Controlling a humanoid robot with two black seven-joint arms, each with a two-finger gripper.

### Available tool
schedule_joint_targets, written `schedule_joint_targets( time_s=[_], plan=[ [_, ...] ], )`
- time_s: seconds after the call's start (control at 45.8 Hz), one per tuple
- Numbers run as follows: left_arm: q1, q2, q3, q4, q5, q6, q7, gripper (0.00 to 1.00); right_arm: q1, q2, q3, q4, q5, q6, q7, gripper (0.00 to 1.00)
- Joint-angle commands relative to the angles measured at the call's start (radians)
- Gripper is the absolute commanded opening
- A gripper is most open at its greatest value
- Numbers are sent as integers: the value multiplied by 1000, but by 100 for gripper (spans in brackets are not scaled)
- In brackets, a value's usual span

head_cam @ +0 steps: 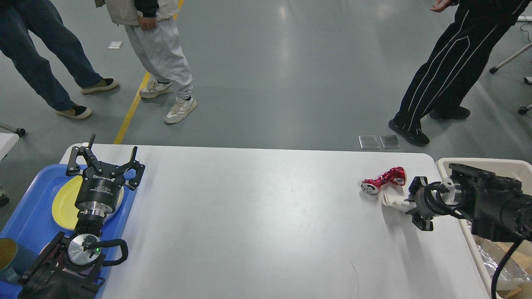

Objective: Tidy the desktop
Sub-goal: 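Lift the paper cup and drop it into the white bin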

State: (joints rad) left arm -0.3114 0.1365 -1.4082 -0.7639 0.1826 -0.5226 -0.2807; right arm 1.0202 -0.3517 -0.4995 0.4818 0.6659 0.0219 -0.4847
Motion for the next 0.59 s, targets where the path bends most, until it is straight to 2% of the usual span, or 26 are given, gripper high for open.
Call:
schedule_joint_targets(
  time_s=[0.0, 0.066, 0.175, 0.262, 0.328, 0.459, 0.568],
  plan=[
    [0, 0, 0, 0, 0, -1, 0, 97, 60, -32, -10, 64, -64, 3, -116, 0],
    [0, 0, 0, 0, 0, -1, 0, 97, 106, -65, -14, 125, -106, 4, -178, 0],
    [0, 0, 0, 0, 0, -1, 0, 97, 204, -125, -50, 251, -183, 19, -213, 0],
    [0, 0, 0, 0, 0, -1, 0, 97, 311, -148, -155, 343, -204, 82, -216, 0],
    [0, 0, 0, 0, 0, -1, 0, 97, 397, -145, -261, 409, -210, 173, -216, 0],
    [0, 0, 0, 0, 0, 1, 0, 97, 624, -141, -463, 558, -215, 363, -192, 0],
    [0, 0, 0, 0, 0, -1, 0, 97, 790, -138, -562, 665, -261, 499, -170, 0]
  ],
)
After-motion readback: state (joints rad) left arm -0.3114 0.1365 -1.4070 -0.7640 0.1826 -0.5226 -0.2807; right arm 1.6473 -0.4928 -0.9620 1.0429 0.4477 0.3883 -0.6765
